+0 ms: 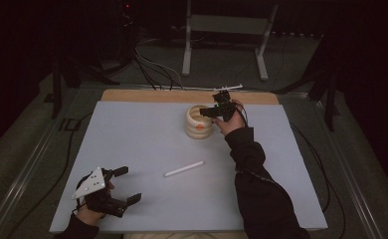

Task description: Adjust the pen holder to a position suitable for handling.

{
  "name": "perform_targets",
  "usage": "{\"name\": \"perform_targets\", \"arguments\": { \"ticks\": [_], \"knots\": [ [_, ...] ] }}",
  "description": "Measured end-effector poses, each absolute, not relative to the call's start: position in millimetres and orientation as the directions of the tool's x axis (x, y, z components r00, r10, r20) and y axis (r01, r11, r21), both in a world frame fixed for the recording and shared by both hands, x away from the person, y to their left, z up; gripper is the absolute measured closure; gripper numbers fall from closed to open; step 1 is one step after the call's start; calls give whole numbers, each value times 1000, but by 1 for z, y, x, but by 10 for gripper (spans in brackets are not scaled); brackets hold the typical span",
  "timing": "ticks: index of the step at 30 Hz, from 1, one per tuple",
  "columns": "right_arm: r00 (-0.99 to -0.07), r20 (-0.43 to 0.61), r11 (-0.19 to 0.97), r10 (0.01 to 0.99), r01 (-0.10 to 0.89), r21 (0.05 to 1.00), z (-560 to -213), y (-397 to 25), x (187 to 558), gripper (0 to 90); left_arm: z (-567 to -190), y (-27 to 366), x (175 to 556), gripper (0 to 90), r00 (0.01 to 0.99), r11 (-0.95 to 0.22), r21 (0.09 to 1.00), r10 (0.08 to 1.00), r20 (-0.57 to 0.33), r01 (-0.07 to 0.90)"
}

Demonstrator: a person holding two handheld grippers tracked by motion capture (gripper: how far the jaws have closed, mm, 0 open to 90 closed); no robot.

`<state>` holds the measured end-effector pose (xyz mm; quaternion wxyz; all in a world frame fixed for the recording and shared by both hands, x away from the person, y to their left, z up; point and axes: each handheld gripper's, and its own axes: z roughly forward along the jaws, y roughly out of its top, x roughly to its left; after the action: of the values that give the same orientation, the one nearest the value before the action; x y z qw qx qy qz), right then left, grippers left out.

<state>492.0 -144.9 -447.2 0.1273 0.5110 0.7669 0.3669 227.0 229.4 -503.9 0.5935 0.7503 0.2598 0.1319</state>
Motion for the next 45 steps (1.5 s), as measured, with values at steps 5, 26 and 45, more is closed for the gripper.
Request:
{"name": "perform_targets", "arguments": {
  "ticks": [5, 26, 45],
  "knots": [
    [-414, 176, 200, 893, 716, 669, -453, -143, 499, 426, -504, 229, 227, 1, 830, -160, 959, 546, -113, 236],
    [-336, 106, 205, 936, 763, 613, -444, -136, 494, 724, -505, 229, 228, 1, 830, -159, 958, 545, -116, 238],
    [-361, 59, 252, 931, 749, 613, -419, -171, 440, 742, -504, 229, 228, 1, 831, -165, 958, 546, -110, 235]
  ]
}}
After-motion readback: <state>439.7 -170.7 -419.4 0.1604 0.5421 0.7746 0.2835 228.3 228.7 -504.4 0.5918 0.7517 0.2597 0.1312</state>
